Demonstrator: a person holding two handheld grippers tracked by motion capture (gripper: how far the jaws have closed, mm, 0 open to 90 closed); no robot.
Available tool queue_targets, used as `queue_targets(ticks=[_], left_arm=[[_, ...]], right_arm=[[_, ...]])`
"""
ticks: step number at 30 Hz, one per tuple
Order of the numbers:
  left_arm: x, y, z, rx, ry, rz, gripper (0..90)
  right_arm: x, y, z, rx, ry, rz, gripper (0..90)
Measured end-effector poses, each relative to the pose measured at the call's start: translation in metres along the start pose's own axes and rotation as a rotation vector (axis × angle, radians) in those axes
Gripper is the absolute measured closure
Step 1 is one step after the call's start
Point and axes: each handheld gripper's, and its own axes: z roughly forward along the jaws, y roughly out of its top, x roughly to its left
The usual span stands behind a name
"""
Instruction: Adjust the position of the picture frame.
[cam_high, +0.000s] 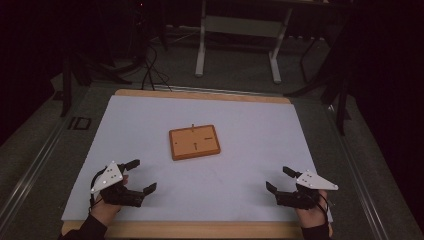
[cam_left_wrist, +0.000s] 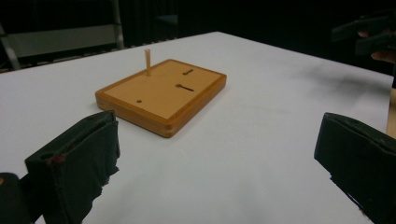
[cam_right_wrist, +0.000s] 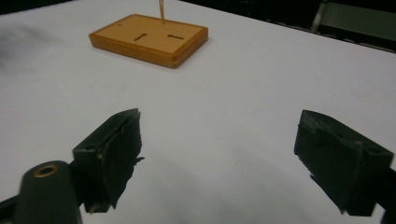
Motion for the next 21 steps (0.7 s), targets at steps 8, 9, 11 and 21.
queue_targets(ticks=[8, 9, 11, 21], left_arm=[[-0.004, 0.000, 0.004, 0.009, -0.016, 0.008, 0.5], [-0.004, 0.000, 0.005, 0.011, -0.019, 0.009, 0.5], [-0.005, 0.000, 0.006, 0.013, -0.023, 0.016, 0.5], [-0.008, 0.000, 0.009, 0.012, -0.046, 0.012, 0.5]], right_arm=[[0.007, 0.004, 0.003, 0.009, 0.004, -0.042, 20.8], [0.008, 0.005, 0.003, 0.008, 0.033, -0.034, 19.9], [0.011, 0.008, 0.004, -0.002, 0.046, -0.073, 17.5], [0.026, 0.034, 0.009, -0.008, 0.106, -0.116, 12.0]])
